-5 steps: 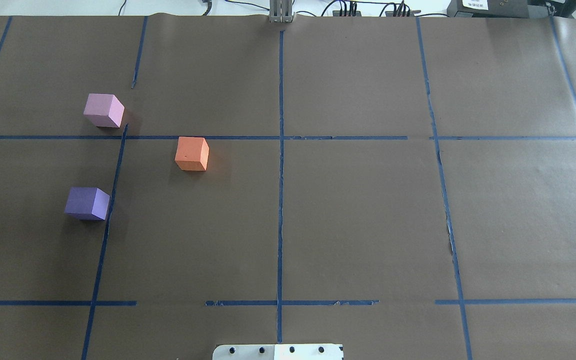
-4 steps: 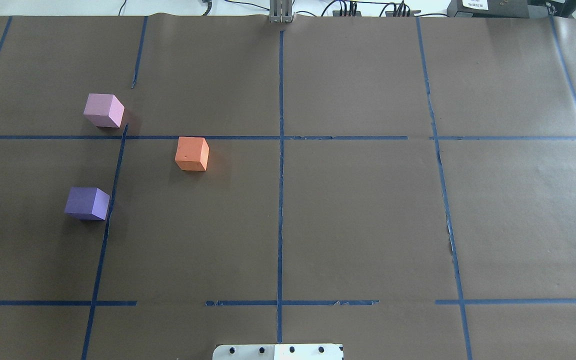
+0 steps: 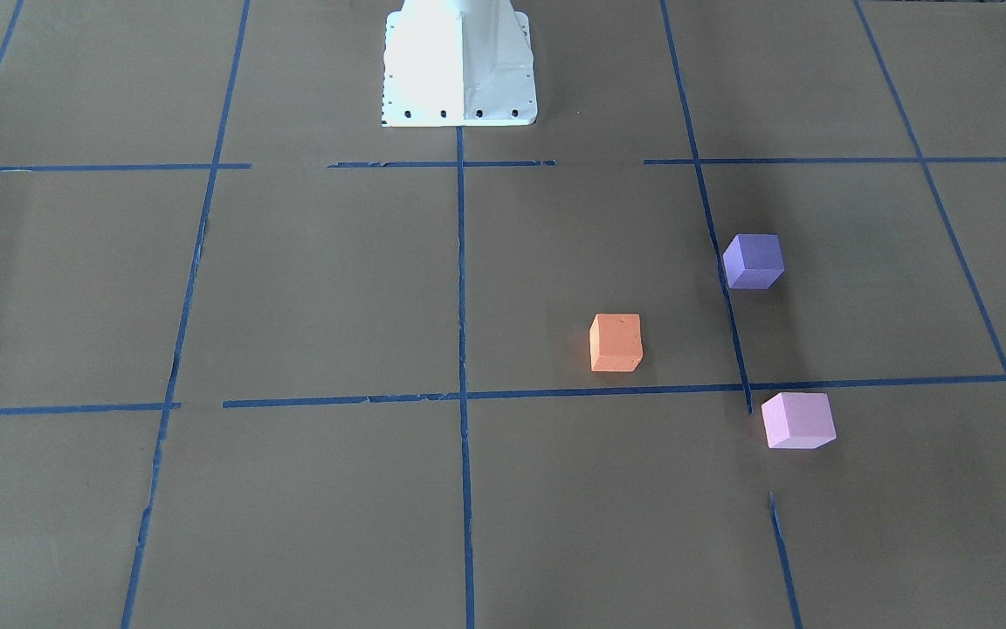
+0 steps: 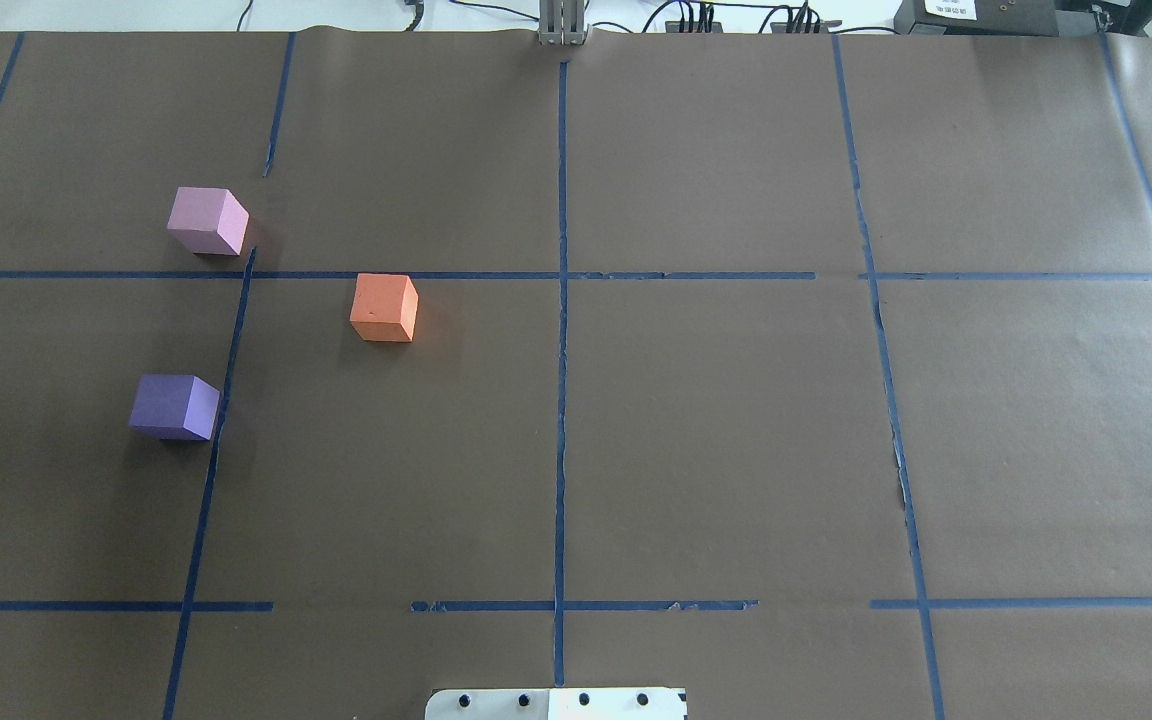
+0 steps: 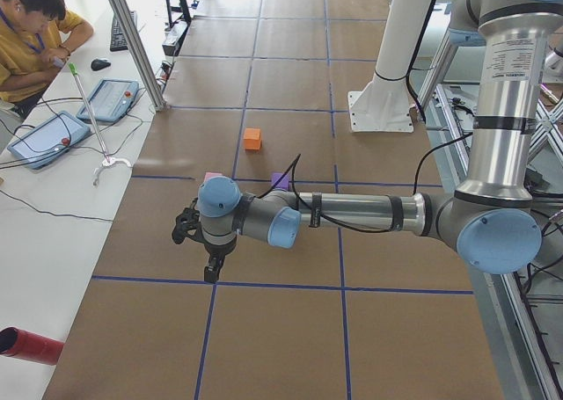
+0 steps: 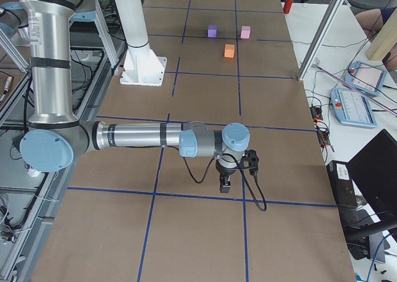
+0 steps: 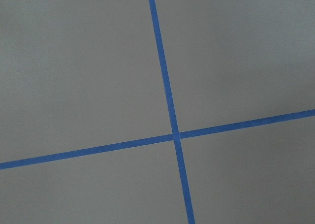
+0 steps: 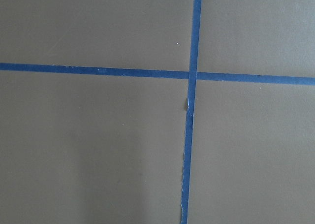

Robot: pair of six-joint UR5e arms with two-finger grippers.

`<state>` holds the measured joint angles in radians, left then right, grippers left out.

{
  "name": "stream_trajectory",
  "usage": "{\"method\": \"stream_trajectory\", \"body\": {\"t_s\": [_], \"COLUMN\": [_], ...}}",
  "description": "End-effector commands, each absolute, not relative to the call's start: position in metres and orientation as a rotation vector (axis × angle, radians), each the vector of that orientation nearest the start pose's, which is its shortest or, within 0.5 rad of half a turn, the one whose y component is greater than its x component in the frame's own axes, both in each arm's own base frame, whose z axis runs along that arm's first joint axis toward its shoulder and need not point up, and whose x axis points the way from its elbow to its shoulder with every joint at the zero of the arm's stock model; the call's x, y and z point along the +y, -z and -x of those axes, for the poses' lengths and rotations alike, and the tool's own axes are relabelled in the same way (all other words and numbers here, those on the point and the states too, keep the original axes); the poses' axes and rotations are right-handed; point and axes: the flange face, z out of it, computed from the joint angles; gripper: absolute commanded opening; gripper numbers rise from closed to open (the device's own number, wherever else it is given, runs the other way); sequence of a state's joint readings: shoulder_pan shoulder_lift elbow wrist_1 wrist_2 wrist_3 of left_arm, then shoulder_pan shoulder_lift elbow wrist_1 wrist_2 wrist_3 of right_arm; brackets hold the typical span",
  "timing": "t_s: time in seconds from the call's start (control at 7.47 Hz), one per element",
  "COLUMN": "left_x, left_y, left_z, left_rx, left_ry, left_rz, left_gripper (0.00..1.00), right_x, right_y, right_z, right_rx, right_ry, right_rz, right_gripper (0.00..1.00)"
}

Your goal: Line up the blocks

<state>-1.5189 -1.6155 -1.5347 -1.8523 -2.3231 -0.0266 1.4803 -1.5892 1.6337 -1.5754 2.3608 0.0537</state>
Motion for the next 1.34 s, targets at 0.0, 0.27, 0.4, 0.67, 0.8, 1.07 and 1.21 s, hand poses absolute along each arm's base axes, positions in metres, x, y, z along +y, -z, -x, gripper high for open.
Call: {"method": "stream_trajectory", "body": {"t_s": [0.0,0.27,0.4,0.67,0.8,1.07,1.21], "left_x": [-0.536,-0.549,-0.553,-0.584,-0.586,-0.571,-0.564], "left_y": [-0.612,-0.565,-0.529,-0.446,-0.398,-0.322,-0.286], "left_z": [0.005,-0.045,-0.085,-0.154,-0.197,-0.281,-0.322], "left_rx": [0.808,0.866,0.883,0.929,0.948,0.958,0.951], "left_ry": [-0.162,-0.112,-0.177,-0.280,-0.201,-0.130,-0.109], "left_rz": [-0.245,-0.210,-0.233,-0.297,-0.281,-0.266,-0.214], "left_gripper": [1.00,1.00,1.00,1.00,1.00,1.00,1.00], "right_x": [-0.490,-0.490,-0.490,-0.490,-0.490,-0.490,-0.490], "right_y": [-0.636,-0.636,-0.636,-0.636,-0.636,-0.636,-0.636], "right_z": [-0.018,-0.018,-0.018,-0.018,-0.018,-0.018,-0.018], "right_rx": [-0.791,-0.791,-0.791,-0.791,-0.791,-0.791,-0.791], "right_ry": [0.051,0.051,0.051,0.051,0.051,0.051,0.051], "right_rz": [0.018,0.018,0.019,0.018,0.018,0.019,0.018], "right_gripper": [1.00,1.00,1.00,1.00,1.00,1.00,1.00]}}
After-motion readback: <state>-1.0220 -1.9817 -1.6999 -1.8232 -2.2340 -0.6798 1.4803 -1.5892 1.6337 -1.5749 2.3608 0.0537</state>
